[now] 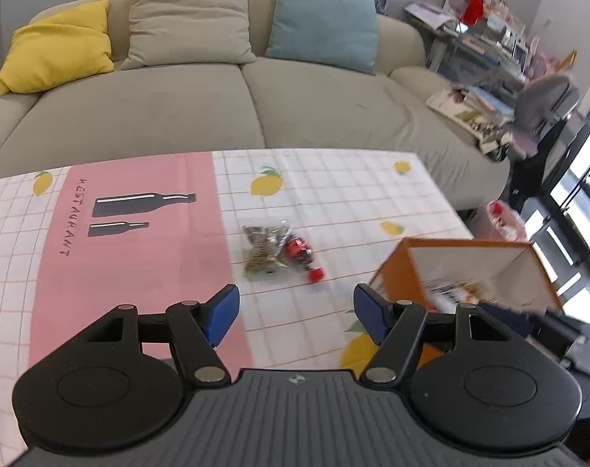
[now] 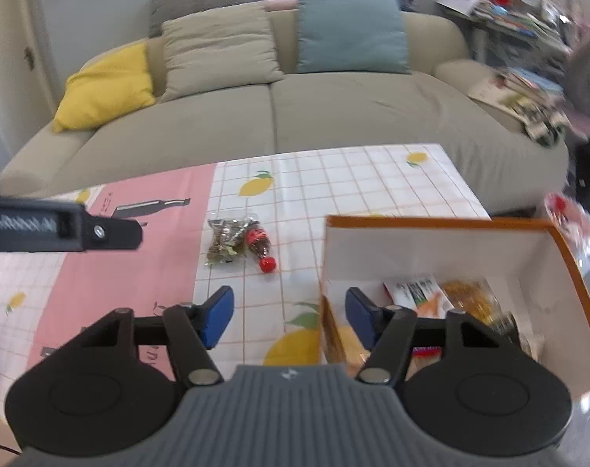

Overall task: Organize snacks
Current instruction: 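Move both tools out of the box toward the clear packet and cola bottle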

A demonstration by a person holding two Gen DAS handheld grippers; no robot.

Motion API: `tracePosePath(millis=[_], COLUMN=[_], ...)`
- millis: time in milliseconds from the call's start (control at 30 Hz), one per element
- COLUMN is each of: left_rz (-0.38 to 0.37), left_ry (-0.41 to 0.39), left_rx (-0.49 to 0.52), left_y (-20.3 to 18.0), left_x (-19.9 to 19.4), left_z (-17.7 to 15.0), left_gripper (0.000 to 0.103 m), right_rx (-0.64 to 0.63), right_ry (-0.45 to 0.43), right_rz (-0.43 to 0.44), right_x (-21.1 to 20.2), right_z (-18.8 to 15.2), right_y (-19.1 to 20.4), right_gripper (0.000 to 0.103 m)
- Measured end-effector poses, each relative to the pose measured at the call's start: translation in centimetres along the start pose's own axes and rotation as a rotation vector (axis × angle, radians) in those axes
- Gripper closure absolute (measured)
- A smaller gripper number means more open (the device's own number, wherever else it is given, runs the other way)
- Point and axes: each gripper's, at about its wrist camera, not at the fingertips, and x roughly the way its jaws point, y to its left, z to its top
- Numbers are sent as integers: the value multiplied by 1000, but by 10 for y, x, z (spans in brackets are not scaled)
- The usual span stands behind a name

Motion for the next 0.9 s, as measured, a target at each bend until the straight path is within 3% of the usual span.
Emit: tracePosePath(millis=[233, 500, 700, 900], left_rz=[-31, -62, -75, -105], left_ry=[58, 119, 161, 183], left_rx=[2, -47, 24, -9], left_y=[33, 69, 67, 64], left_x=[36, 80, 119, 157], left_z=[6, 23, 37, 43], left_gripper=[24, 24, 24, 22], right_rx=[-150, -284, -375, -394], right_ry=[34, 85, 145, 226], right_rz=[-3, 2, 38, 48], right_x=[52, 111, 156, 199], right_z=[17, 40, 54, 60], right_y=[22, 30, 38, 41], right_gripper=[53, 53, 53, 53])
